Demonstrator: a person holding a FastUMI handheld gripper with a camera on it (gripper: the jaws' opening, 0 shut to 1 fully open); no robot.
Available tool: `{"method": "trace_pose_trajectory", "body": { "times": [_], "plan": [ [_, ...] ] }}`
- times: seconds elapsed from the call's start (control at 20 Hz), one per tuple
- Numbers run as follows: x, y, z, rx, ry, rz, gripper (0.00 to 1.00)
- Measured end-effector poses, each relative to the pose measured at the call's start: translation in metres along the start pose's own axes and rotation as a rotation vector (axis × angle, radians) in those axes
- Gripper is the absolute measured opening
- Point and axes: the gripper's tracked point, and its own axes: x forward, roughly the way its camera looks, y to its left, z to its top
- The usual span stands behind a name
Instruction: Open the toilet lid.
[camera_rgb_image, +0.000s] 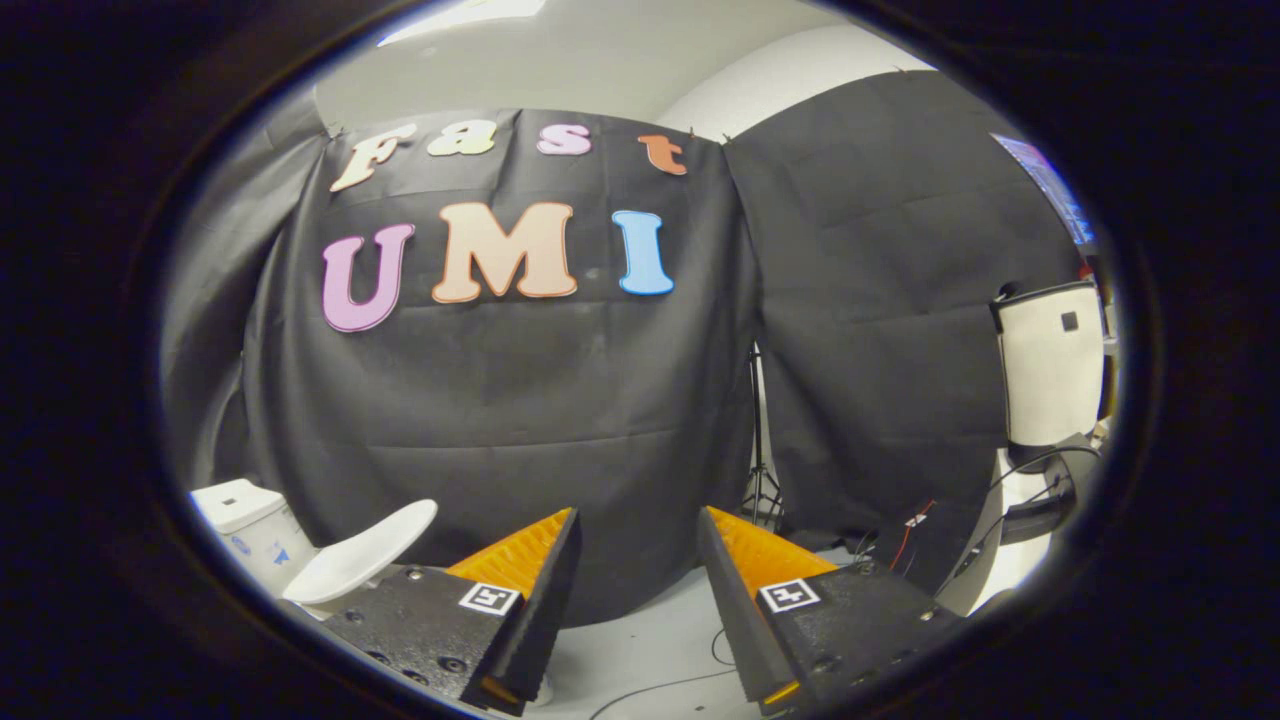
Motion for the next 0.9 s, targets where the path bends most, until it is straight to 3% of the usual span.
{"method": "trace_pose_trajectory", "body": {
  "times": [0.4,0.9],
  "plan": [
    [0.003,-0.011,0.003,0.020,-0.007,-0.023,0.73],
    [0.030,-0.022,0.017,-0.042,0.026,0.016,0.75]
  ]
}}
